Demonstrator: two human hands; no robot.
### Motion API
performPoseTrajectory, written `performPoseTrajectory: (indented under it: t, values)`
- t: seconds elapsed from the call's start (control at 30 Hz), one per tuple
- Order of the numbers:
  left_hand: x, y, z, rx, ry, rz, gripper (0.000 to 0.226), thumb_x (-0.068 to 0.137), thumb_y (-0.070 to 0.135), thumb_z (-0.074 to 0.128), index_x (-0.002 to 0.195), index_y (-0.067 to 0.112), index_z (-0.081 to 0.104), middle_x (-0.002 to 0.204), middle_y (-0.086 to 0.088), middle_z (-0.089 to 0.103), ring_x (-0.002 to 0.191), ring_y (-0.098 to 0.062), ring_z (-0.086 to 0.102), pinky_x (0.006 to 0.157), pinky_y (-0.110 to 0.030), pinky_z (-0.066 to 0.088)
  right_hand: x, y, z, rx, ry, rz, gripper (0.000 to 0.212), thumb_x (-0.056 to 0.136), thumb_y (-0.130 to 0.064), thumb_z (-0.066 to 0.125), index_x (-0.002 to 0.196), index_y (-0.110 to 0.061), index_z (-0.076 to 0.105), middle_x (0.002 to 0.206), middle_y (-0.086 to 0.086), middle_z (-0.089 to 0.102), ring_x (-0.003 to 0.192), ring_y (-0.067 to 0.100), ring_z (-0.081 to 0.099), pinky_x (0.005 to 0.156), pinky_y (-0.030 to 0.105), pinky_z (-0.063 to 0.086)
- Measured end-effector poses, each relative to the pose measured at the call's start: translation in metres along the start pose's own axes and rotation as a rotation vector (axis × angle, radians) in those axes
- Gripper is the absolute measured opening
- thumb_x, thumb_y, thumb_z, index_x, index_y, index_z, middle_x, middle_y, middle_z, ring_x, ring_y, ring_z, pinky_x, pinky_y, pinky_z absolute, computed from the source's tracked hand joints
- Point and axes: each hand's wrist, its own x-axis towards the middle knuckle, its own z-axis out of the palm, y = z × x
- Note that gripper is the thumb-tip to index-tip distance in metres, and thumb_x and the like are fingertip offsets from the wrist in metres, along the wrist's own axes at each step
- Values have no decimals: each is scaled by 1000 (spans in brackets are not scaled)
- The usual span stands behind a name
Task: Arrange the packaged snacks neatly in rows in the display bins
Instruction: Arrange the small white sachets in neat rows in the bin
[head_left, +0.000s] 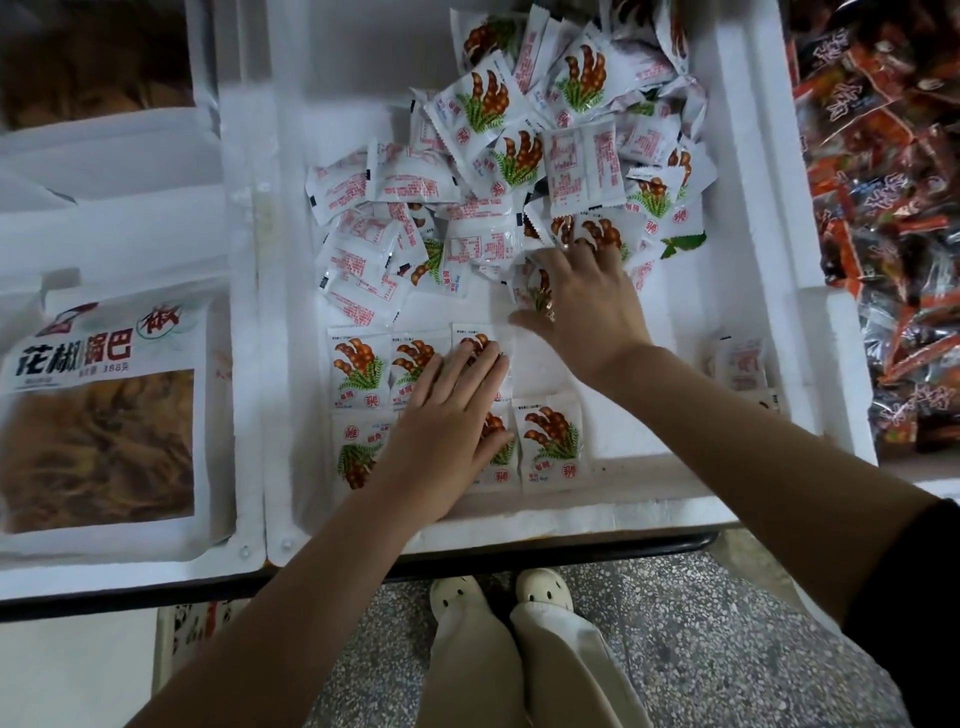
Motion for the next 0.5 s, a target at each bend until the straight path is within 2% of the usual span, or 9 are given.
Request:
performPoseTrajectory:
  t: [0.07, 0.13, 0.23, 0.33, 0.43, 0.5]
  values:
    - [0, -1, 1, 2, -1, 3, 63, 94, 46, 28, 145, 10, 28, 151, -5, 34, 139, -24, 28, 114, -39, 11, -5, -2, 4, 90, -24, -11, 68, 86, -42, 62, 141, -17, 31, 137, 11, 41, 125, 33, 34, 104, 41, 31]
    - [1, 1, -1, -71, 30, -17, 60, 95, 45, 26, 143, 10, 34, 148, -4, 38, 138, -23, 29, 115, -36, 10, -12, 1, 4, 343, -40, -4, 73, 79, -30, 73, 139, -15, 32, 135, 11, 44, 123, 31, 39, 104, 39, 33]
    - [6, 12, -13, -440, 144, -152, 55, 98, 45, 29, 142, 14, 38, 144, -2, 43, 138, -17, 29, 117, -31, 9, -22, 8, -4, 670, -32, 34, 60, 76, -18, 77, 126, -12, 44, 110, 6, 59, 96, 18, 57, 86, 24, 46]
    - [18, 21, -23, -745, 234, -332, 50, 98, 36, 44, 141, 11, 37, 137, -4, 49, 131, -18, 38, 111, -41, 31, -28, 16, -8, 638, -71, 26, 30, 82, -18, 71, 110, -11, 60, 93, -5, 60, 76, 6, 56, 71, 8, 44]
    - [32, 22, -32, -782, 198, -445, 55, 96, 31, 49, 145, 14, 31, 140, -2, 46, 132, -18, 37, 110, -41, 31, -31, 20, -5, 641, -117, 41, 15, 88, -19, 64, 100, -11, 63, 90, -7, 59, 79, 6, 56, 64, 3, 38]
    - [39, 21, -38, -781, 163, -440, 50, 95, 28, 51, 142, 15, 38, 135, 0, 50, 127, -15, 41, 108, -35, 33, -34, 19, -7, 682, -95, 49, 3, 89, -18, 62, 88, -15, 61, 84, -7, 62, 80, 8, 58, 64, 2, 38]
